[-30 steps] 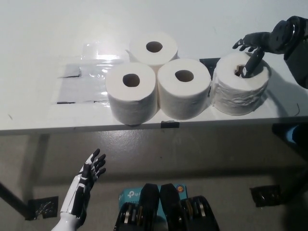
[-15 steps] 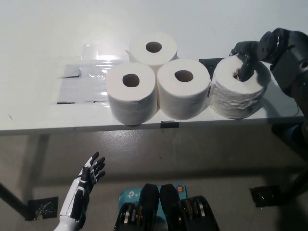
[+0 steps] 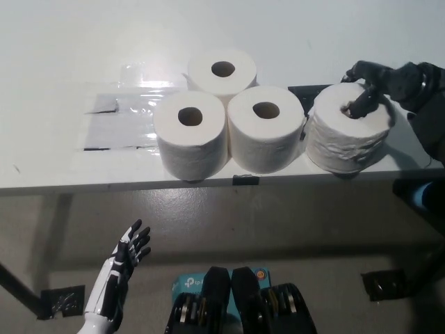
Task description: A few rolls of toilet paper are kept infront of the robot and the robot uses its right hand to lift one of the rolls and and places it on top of the other rolls to stack it.
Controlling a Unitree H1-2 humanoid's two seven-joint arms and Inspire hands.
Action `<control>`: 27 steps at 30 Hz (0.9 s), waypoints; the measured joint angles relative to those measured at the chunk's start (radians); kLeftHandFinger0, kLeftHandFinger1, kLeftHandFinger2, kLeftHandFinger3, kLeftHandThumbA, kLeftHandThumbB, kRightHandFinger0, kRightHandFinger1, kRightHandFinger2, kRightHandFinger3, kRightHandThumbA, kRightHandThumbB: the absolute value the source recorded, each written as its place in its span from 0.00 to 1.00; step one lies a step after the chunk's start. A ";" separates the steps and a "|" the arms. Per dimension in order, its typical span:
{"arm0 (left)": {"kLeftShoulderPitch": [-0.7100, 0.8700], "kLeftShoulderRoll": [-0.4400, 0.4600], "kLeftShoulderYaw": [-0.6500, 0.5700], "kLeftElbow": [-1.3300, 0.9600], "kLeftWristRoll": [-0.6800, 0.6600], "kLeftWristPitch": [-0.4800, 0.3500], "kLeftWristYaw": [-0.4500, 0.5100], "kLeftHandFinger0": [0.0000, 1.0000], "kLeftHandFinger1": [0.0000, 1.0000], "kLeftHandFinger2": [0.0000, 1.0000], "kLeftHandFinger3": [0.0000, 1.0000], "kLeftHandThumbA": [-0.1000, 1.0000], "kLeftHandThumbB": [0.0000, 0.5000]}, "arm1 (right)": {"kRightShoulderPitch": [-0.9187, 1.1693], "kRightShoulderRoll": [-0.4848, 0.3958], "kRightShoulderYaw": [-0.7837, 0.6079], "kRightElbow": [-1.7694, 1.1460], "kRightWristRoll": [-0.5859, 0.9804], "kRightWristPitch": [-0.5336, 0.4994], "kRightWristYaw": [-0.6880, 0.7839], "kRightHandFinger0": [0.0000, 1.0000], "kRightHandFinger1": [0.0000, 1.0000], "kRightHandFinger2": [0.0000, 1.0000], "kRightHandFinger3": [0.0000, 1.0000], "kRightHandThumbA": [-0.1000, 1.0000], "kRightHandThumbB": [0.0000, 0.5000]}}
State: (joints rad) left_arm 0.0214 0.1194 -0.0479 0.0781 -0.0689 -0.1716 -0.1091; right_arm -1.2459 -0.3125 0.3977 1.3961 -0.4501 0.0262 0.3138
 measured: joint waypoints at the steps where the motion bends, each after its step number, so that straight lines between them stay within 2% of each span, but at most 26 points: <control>1: 0.000 0.000 0.000 0.000 0.000 0.000 0.000 1.00 1.00 1.00 1.00 1.00 0.30 | 0.011 -0.004 -0.027 -0.003 0.016 -0.005 -0.006 0.11 0.40 0.67 0.50 0.94 0.04; 3: 0.001 0.000 0.001 0.000 -0.002 -0.001 0.000 1.00 1.00 1.00 1.00 1.00 0.34 | 0.037 -0.013 -0.111 -0.007 0.057 -0.013 -0.016 0.03 0.32 0.61 0.46 0.92 0.01; 4: 0.002 0.000 0.002 0.000 -0.002 -0.001 0.000 1.00 1.00 1.00 1.00 1.00 0.33 | 0.047 -0.016 -0.137 -0.009 0.072 -0.016 -0.018 0.01 0.27 0.58 0.45 0.93 0.05; 5: 0.004 0.000 0.002 0.000 -0.003 -0.001 0.000 1.00 1.00 1.00 1.00 1.00 0.33 | 0.061 -0.023 -0.194 -0.011 0.101 -0.021 -0.022 0.00 0.14 0.48 0.40 0.91 0.10; 6: 0.006 -0.001 0.003 0.000 -0.003 -0.001 0.000 1.00 1.00 1.00 1.00 1.00 0.33 | 0.072 -0.030 -0.231 -0.012 0.122 -0.023 -0.025 0.00 0.08 0.42 0.37 0.90 0.11; 7: 0.010 -0.001 0.003 0.000 -0.004 -0.001 0.000 1.00 1.00 1.00 1.00 1.00 0.33 | 0.086 -0.038 -0.288 -0.014 0.149 -0.024 -0.026 0.00 0.00 0.31 0.31 0.91 0.13; 8: 0.014 -0.002 0.003 0.001 -0.004 -0.001 0.000 1.00 1.00 1.00 1.00 1.00 0.33 | 0.098 -0.042 -0.332 -0.014 0.174 -0.025 -0.026 0.00 0.00 0.25 0.29 0.92 0.15; 10: 0.020 -0.003 0.003 0.002 -0.005 -0.001 0.000 1.00 1.00 1.00 1.00 1.00 0.33 | 0.121 -0.048 -0.412 -0.015 0.224 -0.025 -0.027 0.00 0.00 0.18 0.25 0.95 0.22; 12: 0.023 -0.005 0.004 0.003 -0.005 -0.001 0.000 1.00 1.00 1.00 1.00 1.00 0.34 | 0.145 -0.051 -0.490 -0.015 0.271 -0.025 -0.027 0.00 0.00 0.17 0.22 0.97 0.21; 14: 0.023 -0.007 0.007 0.003 -0.006 -0.002 0.001 1.00 1.00 1.00 1.00 1.00 0.34 | 0.177 -0.053 -0.564 -0.014 0.323 -0.025 -0.027 0.00 0.00 0.20 0.25 1.00 0.21; 16: 0.023 -0.008 0.011 0.003 -0.007 -0.005 0.001 1.00 1.00 1.00 1.00 1.00 0.35 | 0.197 -0.053 -0.615 -0.013 0.362 -0.024 -0.026 0.00 0.00 0.18 0.25 0.96 0.21; 19: 0.023 -0.012 0.019 0.004 -0.011 -0.011 0.001 1.00 1.00 1.00 1.00 1.00 0.37 | 0.226 -0.051 -0.694 -0.008 0.435 -0.018 -0.025 0.00 0.00 0.10 0.21 0.98 0.19; 20: 0.023 -0.014 0.021 0.004 -0.012 -0.012 0.001 1.00 1.00 1.00 1.00 1.00 0.37 | 0.234 -0.050 -0.710 -0.006 0.452 -0.018 -0.023 0.00 0.00 0.05 0.17 0.97 0.19; 21: 0.023 -0.016 0.022 0.004 -0.013 -0.013 0.001 1.00 1.00 1.00 1.00 1.00 0.37 | 0.239 -0.049 -0.725 -0.006 0.469 -0.018 -0.019 0.00 0.00 0.00 0.09 0.98 0.19; 23: 0.023 -0.017 0.024 0.006 -0.013 -0.016 0.001 1.00 1.00 1.00 1.00 1.00 0.36 | 0.241 -0.047 -0.761 -0.005 0.503 -0.017 -0.005 0.00 0.00 0.00 0.01 1.00 0.20; 27: 0.024 -0.018 0.029 0.007 -0.014 -0.020 0.001 1.00 1.00 1.00 1.00 1.00 0.39 | 0.246 -0.038 -0.822 0.000 0.568 -0.009 0.028 0.00 0.00 0.00 0.00 1.00 0.23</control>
State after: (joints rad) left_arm 0.0452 0.1009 -0.0192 0.0851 -0.0831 -0.1919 -0.1086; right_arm -0.9997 -0.3503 -0.4246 1.3956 0.1180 0.0171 0.3417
